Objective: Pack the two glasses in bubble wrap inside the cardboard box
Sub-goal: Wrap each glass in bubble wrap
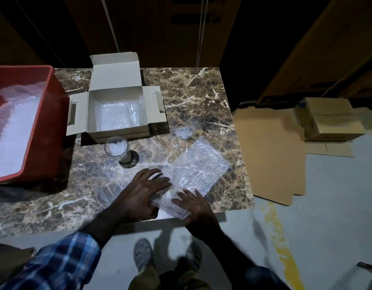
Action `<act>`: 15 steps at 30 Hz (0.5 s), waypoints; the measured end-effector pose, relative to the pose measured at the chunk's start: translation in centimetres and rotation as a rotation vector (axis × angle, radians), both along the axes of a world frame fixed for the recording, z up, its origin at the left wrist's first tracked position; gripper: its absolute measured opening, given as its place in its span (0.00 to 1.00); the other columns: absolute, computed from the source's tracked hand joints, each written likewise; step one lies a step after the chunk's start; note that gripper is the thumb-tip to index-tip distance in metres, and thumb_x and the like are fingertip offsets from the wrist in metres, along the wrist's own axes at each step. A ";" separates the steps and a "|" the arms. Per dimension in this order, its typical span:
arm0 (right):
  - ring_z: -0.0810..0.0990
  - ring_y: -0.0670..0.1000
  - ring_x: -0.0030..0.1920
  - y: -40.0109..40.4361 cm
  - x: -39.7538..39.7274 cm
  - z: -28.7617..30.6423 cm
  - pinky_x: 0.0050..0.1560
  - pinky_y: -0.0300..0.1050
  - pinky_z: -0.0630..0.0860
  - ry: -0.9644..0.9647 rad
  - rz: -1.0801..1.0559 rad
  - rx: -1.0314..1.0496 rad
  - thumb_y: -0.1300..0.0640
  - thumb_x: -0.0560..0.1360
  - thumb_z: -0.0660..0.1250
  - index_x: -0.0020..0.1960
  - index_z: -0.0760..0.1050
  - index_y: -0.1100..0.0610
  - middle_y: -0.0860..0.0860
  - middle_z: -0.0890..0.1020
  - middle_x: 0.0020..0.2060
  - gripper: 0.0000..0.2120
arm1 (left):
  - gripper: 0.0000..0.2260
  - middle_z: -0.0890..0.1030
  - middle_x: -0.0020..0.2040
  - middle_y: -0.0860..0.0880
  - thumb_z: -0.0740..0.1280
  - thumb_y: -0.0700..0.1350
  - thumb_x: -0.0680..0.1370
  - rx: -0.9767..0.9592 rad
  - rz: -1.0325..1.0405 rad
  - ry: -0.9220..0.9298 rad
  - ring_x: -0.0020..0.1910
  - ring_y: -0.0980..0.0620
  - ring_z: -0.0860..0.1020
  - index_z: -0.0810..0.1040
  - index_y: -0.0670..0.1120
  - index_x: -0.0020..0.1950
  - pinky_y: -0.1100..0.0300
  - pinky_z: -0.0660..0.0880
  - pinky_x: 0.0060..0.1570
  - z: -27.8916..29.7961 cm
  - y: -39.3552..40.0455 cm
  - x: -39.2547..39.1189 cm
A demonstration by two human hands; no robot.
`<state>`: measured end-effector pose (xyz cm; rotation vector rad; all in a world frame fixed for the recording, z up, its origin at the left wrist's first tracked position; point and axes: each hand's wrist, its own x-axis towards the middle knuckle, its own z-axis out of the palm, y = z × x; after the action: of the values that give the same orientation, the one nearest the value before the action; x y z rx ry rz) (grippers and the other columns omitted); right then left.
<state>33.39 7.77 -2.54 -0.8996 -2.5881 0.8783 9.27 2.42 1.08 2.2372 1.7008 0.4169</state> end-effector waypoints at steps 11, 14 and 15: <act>0.86 0.51 0.47 0.3 0.4 0.8 0.48 0.48 0.83 0.316 -0.153 -0.124 0.62 0.70 0.70 0.46 0.85 0.58 0.53 0.87 0.46 0.07 | 0.18 0.78 0.66 0.62 0.71 0.40 0.71 -0.132 0.077 -0.306 0.76 0.56 0.64 0.84 0.55 0.59 0.54 0.66 0.70 0.2 -1.0 -2.8; 0.76 0.44 0.32 0.2 0.3 2.0 0.35 0.39 0.71 0.314 -0.309 -0.229 0.50 0.74 0.68 0.35 0.80 0.56 0.47 0.80 0.31 0.13 | 0.16 0.75 0.69 0.58 0.69 0.51 0.74 -0.199 0.150 -0.397 0.74 0.63 0.65 0.83 0.56 0.62 0.67 0.64 0.68 1.3 -0.6 -3.0; 0.69 0.42 0.27 0.3 0.5 2.2 0.33 0.40 0.65 0.281 -0.356 -0.284 0.47 0.73 0.67 0.30 0.75 0.55 0.46 0.73 0.26 0.17 | 0.17 0.76 0.69 0.57 0.69 0.54 0.74 -0.239 0.178 -0.423 0.72 0.62 0.68 0.83 0.56 0.62 0.66 0.66 0.67 1.4 -0.4 -3.0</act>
<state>33.85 8.03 -0.32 -1.1703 -2.0160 1.1831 6.28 1.99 2.48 1.6921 1.6254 0.6385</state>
